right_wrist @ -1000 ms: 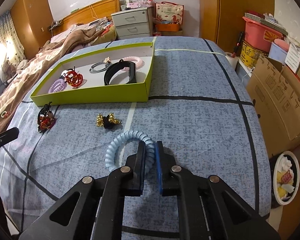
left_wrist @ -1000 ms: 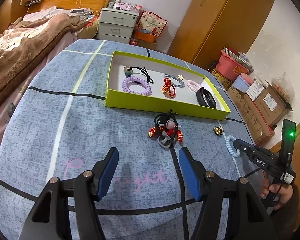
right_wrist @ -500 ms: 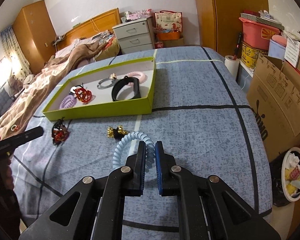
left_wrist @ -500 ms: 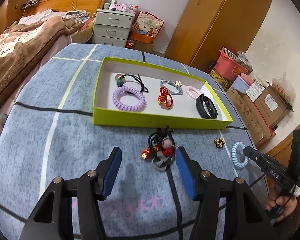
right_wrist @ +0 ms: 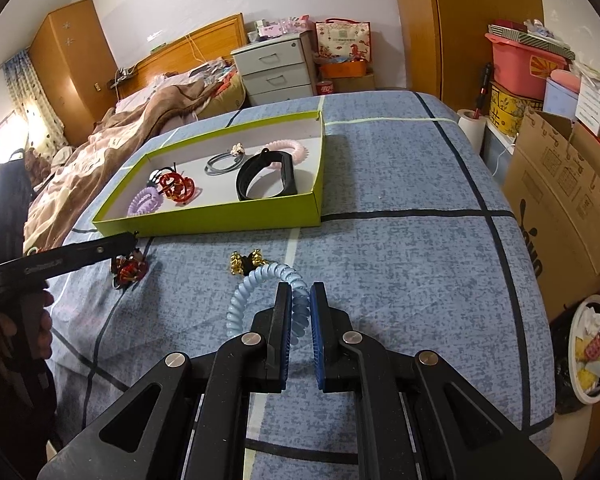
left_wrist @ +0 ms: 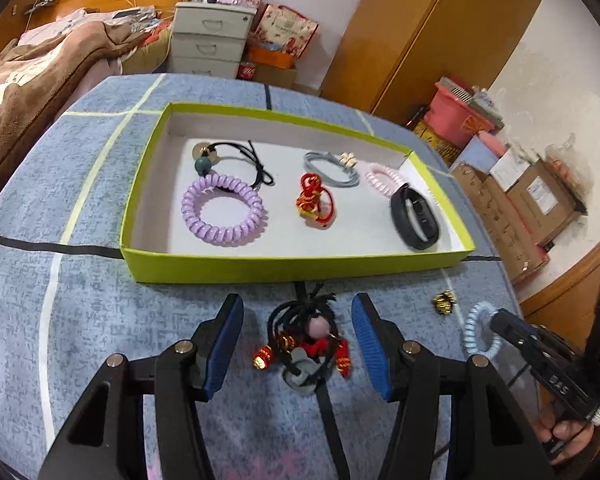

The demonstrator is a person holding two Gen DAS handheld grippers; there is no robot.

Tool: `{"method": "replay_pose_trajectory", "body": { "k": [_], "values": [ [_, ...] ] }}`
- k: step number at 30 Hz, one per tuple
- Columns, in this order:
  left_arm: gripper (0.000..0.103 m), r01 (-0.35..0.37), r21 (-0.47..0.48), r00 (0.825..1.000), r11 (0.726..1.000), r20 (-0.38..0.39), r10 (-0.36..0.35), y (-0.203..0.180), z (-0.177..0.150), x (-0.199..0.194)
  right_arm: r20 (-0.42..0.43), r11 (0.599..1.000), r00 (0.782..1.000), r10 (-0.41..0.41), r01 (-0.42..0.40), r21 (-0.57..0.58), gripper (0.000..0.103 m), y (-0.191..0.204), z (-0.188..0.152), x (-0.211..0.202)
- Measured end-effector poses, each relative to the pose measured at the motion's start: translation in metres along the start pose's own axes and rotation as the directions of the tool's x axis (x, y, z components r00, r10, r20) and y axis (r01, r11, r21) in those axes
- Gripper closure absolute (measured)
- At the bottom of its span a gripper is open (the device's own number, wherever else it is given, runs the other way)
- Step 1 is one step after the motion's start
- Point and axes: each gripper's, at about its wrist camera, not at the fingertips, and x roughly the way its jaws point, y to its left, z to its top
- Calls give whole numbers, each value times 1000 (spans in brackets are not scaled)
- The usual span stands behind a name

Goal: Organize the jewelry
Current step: 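Grasp the black pink-bead hair tie with the left gripper while the right lifts the blue coil, then carry the blue coil with the right gripper while the left carries the hair tie into the box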

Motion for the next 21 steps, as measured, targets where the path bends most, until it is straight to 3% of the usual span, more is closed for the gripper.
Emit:
{"method": "replay_pose_trajectory", "body": {
  "k": [5,7,13,21],
  "values": [
    [48,-39,21,999,999,-2,39,-4,-2,3,0,1000,1000,-1,1,1,93,-1,0,0],
    [61,-38,35,999,999,0,38,-7,-3,1,0,1000,1000,-1,1,2,93,0,0,1],
    [82,-38,67,999,997,0,38,-12,-3,1,3,1000,1000,-2,2,4,93,0,-1,-1],
    [90,-42,70,999,997,35,39,-11,-4,-9,5,1000,1000,0,0,6,93,0,-2,-2]
  ]
}}
